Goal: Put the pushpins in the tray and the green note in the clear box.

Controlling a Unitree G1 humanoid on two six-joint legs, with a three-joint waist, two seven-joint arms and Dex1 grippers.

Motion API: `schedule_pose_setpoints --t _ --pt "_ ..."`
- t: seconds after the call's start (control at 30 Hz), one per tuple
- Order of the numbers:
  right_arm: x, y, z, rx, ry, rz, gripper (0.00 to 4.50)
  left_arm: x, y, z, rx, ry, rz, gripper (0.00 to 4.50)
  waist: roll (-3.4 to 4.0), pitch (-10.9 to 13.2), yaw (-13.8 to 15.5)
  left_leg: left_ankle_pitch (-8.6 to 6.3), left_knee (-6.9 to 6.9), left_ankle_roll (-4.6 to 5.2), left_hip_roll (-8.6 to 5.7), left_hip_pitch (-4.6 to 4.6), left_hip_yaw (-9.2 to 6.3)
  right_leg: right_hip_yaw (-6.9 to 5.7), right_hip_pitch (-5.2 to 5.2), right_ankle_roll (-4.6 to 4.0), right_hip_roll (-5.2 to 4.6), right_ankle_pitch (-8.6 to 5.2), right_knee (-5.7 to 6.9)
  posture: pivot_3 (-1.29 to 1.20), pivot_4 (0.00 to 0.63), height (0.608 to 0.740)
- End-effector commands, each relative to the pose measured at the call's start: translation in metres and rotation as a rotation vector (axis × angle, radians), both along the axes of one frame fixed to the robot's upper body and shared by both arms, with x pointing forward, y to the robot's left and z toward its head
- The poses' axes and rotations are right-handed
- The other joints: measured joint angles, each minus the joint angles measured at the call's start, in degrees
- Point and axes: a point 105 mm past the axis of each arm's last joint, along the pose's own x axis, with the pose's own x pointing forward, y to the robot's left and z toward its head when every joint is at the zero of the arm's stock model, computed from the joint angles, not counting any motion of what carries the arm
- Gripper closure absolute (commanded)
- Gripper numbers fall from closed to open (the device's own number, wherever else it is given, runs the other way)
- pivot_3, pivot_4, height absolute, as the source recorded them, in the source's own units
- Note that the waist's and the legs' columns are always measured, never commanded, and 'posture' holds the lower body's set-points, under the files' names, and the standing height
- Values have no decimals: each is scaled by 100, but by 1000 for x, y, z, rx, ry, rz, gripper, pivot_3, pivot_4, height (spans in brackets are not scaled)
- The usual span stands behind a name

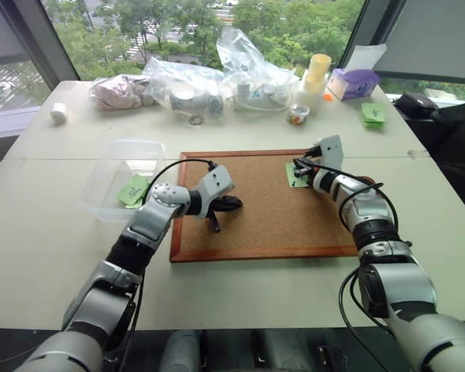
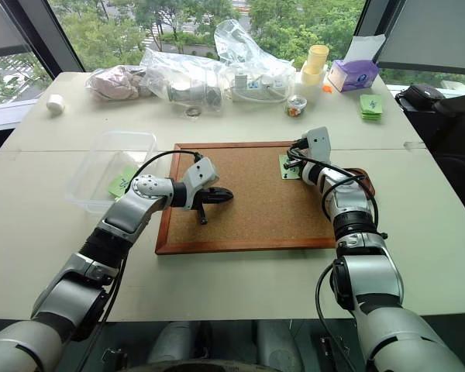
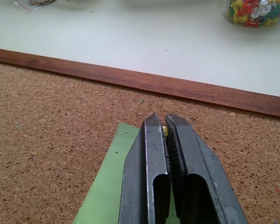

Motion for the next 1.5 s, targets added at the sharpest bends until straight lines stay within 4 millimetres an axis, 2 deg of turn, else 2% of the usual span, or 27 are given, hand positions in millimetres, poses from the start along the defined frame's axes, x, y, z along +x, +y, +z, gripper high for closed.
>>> schedule_pose_setpoints --t 0.03,0.63,0.73,0.8,0.87,0.93,1.13,1.5 --pt "5 -18 43 19 -155 -65 4415 -7 0 -15 24 54 -13 4500 0 0 0 0 0 0 0 0 0 0 0 0 0 0 0 0 150 738" --pt "1 -19 43 24 -181 -79 4415 -11 2 -21 42 89 -19 4500 9 -5 -20 0 -2 0 1 4 1 2 2 0 1 0 -1 0 150 738" --pt "-2 -36 51 26 -213 -135 4415 -12 2 -20 43 86 -19 4500 9 -5 -16 0 -3 0 2 4 0 2 2 0 1 0 -1 0 150 738" --pt "-13 -57 58 3 -234 -189 4415 -12 3 -18 39 81 -16 4500 9 -5 3 0 -3 0 1 4 0 2 2 0 -1 0 -1 0 150 738" --pt "-31 -84 52 -47 -212 -264 4415 -12 4 -16 37 71 -13 4500 11 -6 42 -1 -3 0 0 1 -3 2 3 0 -4 0 -3 0 150 738" --pt "-43 -95 44 -66 -181 -300 4415 -12 3 -15 38 65 -17 4500 11 -7 37 -2 -6 2 -1 0 -5 1 6 0 -6 0 -10 0 150 738" --pt "-61 -104 21 -74 -99 -336 4415 -11 1 -14 45 54 -29 4500 43 -25 -21 -6 -6 10 3 22 0 10 20 0 9 0 -4 0 150 738" --pt "-70 -114 2 -46 -14 -389 4415 -9 -1 -14 48 48 -34 4500 42 -25 16 -5 -6 8 -1 17 -2 10 21 0 8 0 -11 0 150 738"
